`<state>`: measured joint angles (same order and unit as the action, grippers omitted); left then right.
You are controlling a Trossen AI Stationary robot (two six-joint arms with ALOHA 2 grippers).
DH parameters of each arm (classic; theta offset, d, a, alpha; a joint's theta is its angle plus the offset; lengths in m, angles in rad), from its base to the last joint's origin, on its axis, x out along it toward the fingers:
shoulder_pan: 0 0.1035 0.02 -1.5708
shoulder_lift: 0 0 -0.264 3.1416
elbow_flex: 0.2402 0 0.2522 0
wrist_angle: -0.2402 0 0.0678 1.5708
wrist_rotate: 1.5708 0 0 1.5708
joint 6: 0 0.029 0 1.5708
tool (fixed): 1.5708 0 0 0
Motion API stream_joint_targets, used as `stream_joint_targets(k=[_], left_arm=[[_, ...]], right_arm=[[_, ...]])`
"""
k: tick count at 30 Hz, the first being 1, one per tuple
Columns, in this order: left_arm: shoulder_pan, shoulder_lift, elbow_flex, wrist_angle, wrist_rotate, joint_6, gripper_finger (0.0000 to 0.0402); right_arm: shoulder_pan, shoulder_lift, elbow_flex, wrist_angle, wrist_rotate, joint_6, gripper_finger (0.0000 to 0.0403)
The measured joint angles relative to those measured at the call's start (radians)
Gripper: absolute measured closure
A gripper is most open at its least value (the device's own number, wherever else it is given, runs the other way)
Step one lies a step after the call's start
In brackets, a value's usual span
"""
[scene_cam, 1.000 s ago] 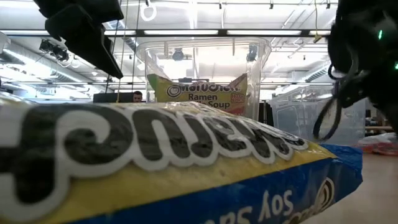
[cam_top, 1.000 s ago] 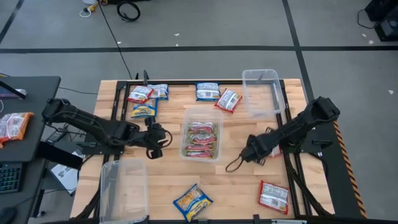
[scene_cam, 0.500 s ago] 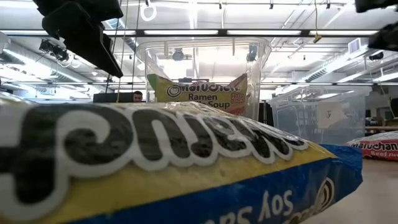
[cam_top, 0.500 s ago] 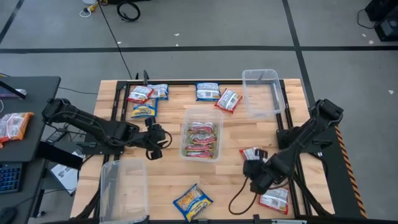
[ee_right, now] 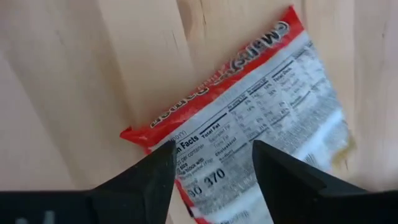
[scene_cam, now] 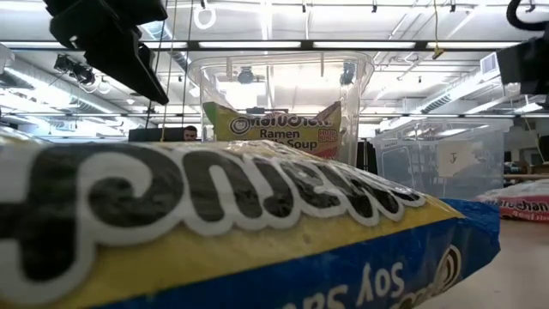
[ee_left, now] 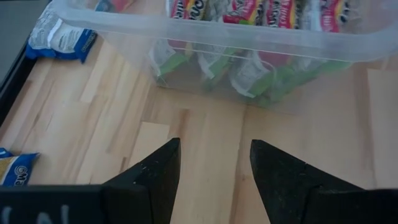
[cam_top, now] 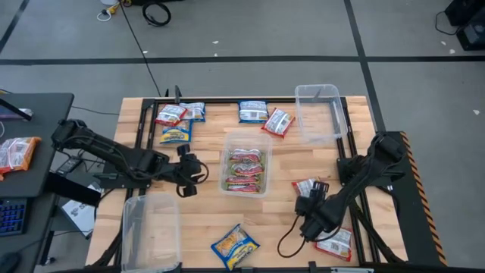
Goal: Sort Maruchan noodles
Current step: Put the red noodle pack into the top transparent container
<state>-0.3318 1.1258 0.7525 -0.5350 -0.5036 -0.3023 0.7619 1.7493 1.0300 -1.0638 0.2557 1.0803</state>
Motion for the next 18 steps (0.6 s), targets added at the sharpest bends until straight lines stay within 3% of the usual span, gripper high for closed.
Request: stream_joint_targets(k=[6,14,18], left_arm=[[-0.004,0.0,0.0,0.0,-0.001,0.0,0.0205],[-0.004,0.0,0.0,-0.004,-0.001,0.0,0.0205],[-0.004,0.0,0.0,-0.003,-0.001,0.0,0.0205]], right_arm=[[-0.024,0.063,0.003,0.055,-0.018,-0.125,0.0189],[0.032,0.042,0.0,-0.003,-0.079,-0.715,0.0275],[0.037,0.035,-0.001,-0.085,-0.067,-0.858,0.0305]])
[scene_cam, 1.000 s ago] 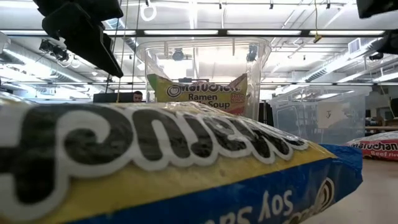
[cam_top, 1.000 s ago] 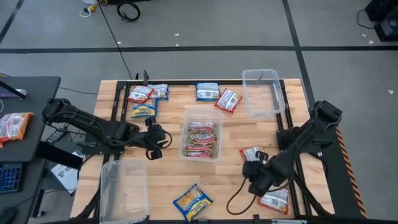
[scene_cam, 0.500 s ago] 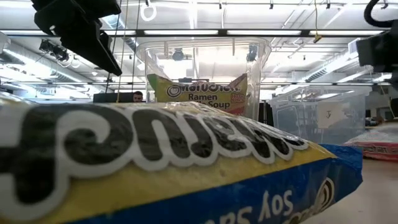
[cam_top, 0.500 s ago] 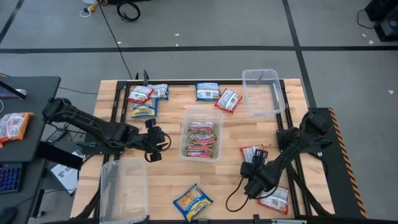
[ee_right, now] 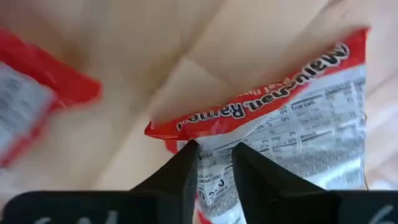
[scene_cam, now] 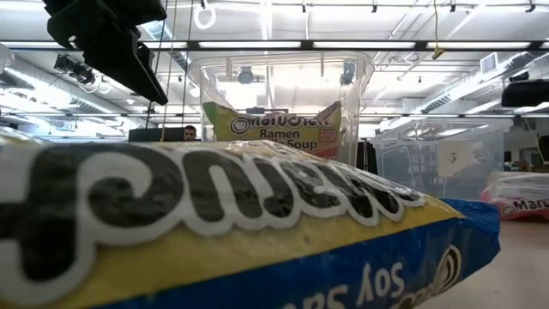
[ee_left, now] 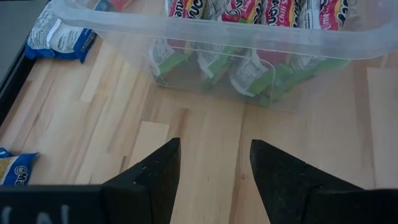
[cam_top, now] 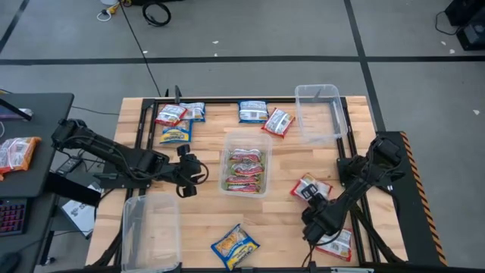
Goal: Sort Maruchan noodles
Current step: Put the red noodle pack into the top transparent container
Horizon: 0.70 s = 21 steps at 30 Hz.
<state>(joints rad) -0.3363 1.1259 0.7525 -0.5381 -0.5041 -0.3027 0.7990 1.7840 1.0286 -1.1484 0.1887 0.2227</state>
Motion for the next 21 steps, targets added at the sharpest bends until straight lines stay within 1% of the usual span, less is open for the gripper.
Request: stream_joint_targets(k=[2,3,5,7,10,12,15,18,21], left_arm=[[0.0,0.0,0.0,-0.001,0.0,0.0,0.0205],[0.0,0.0,0.0,0.0,0.0,0.0,0.0205],[0.0,0.0,0.0,-0.004,0.0,0.0,0.0205],[0.0,0.0,0.0,-0.008,0.0,0.0,0.0205],[0.002,0.0,0.0,-0.009,0.0,0.001,0.0205],[0.005,0.0,0.0,-0.009,0.0,0.001,0.0205],[0.009,0.0,0.0,-0.008,0.0,0.002,0.0205],[0.01,0.0,0.0,-0.008,0.0,0.002,0.0205],[0.01,0.0,0.0,-0.006,0.0,0.0,0.0205]], right_arm=[[-0.001,0.0,0.011,-0.015,0.015,0.0,0.0311],[-0.002,0.0,0.022,-0.014,0.026,0.025,0.0311],[-0.002,0.0,0.051,-0.007,0.051,0.128,0.0308],[-0.002,0.0,0.079,-0.006,0.092,0.284,0.0299],[-0.003,-0.002,0.1,0.014,0.127,0.522,0.0278],[-0.003,-0.002,0.098,0.027,0.128,0.646,0.026],[-0.002,-0.002,0.084,0.052,0.139,0.786,0.0231],[-0.007,-0.002,0.06,0.059,0.188,0.888,0.0204],[-0.026,-0.002,0.016,0.066,0.236,0.981,0.0193]])
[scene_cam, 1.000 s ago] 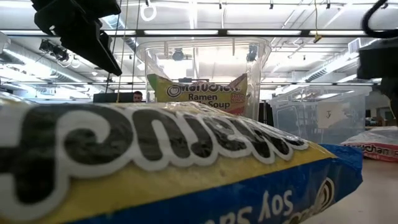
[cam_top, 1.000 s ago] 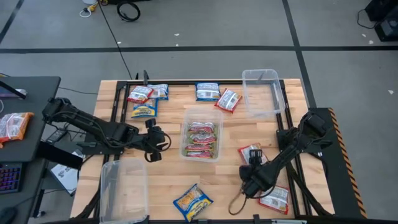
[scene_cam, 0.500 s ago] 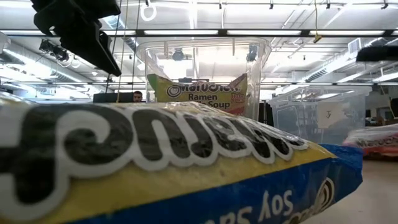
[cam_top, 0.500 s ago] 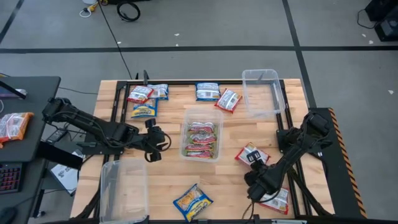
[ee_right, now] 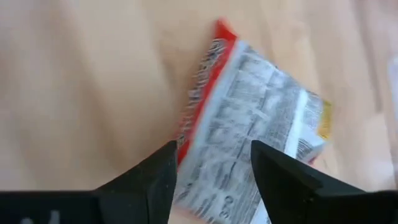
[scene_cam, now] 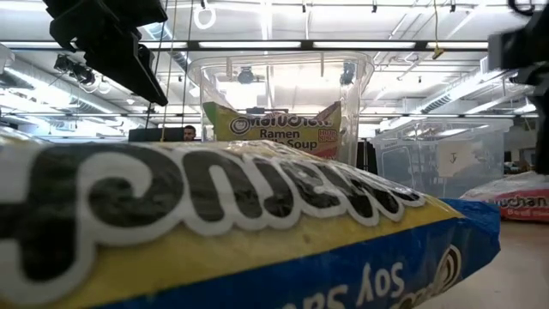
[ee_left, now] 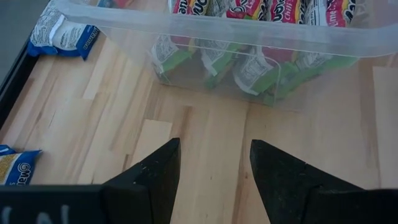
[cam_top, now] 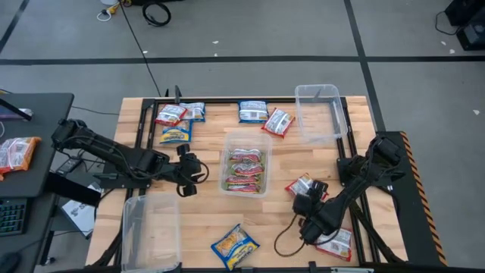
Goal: Sort Maruchan noodles
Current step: Put the red noodle pack into the top transparent container
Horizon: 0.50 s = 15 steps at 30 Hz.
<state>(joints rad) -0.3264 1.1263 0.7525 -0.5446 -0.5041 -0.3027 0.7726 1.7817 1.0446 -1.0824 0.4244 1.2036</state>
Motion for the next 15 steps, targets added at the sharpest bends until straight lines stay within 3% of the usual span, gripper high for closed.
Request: stream_joint_targets(k=[8,11,15], left_arm=[[-0.003,0.0,0.0,0.002,0.0,-0.005,0.0205],[-0.004,0.0,0.0,0.001,0.0,0.0,0.0205],[-0.004,-0.001,0.0,-0.008,0.0,0.0,0.0205]], right_arm=[[-0.053,-0.008,-0.126,0.136,-0.053,-0.044,0.0235],[-0.063,-0.004,-0.123,0.101,-0.066,-0.086,0.028],[-0.076,0.001,-0.08,0.016,-0.107,-0.191,0.0372]])
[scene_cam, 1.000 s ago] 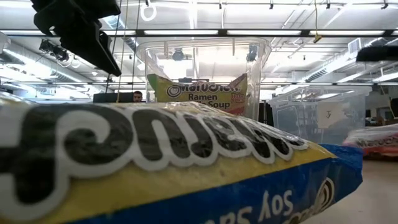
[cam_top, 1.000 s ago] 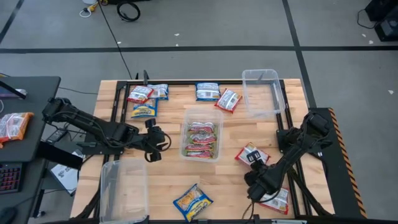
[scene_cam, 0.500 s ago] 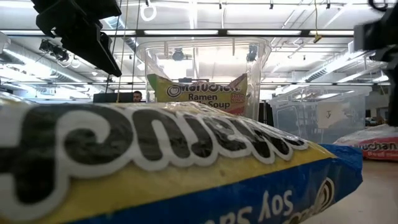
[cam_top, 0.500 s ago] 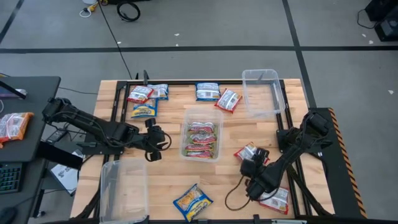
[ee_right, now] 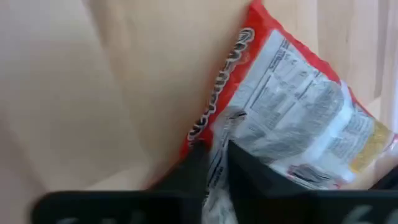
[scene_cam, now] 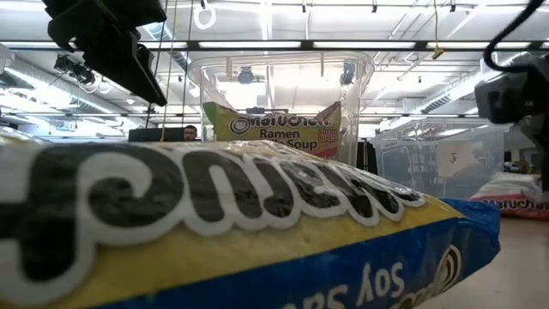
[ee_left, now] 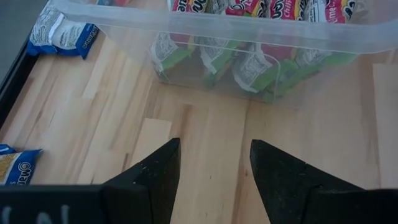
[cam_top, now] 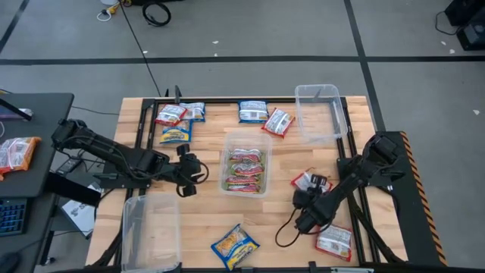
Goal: Sort Maruchan noodles
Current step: Put the red noodle pack into the top transparent container
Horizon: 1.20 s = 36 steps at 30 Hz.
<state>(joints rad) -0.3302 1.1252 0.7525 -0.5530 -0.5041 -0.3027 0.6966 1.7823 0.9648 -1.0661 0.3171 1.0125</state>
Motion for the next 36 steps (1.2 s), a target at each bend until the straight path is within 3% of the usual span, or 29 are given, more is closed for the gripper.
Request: stream_joint_targets(k=[8,14,23,29,36], left_arm=[[0.0,-0.001,0.0,-0.015,0.0,0.012,0.0205],[0.002,-0.042,0.017,-0.025,0.001,0.05,0.0205],[-0.011,-0.145,0.113,-0.025,0.0,0.142,0.0205],[-0.011,-0.198,0.126,0.034,0.0,0.186,0.0205],[-0.011,-0.211,0.127,0.123,0.0,0.237,0.0205]], right_arm=[[-0.007,-0.001,0.175,-0.179,0.002,-0.251,0.0395],[-0.033,-0.039,0.334,-0.337,0.09,-0.38,0.0395],[-0.099,-0.299,0.407,-0.379,0.299,-0.594,0.0395],[-0.25,-0.465,0.408,-0.382,0.319,-0.765,0.0395],[-0.574,-0.56,0.408,-0.403,0.262,-0.95,0.0395]])
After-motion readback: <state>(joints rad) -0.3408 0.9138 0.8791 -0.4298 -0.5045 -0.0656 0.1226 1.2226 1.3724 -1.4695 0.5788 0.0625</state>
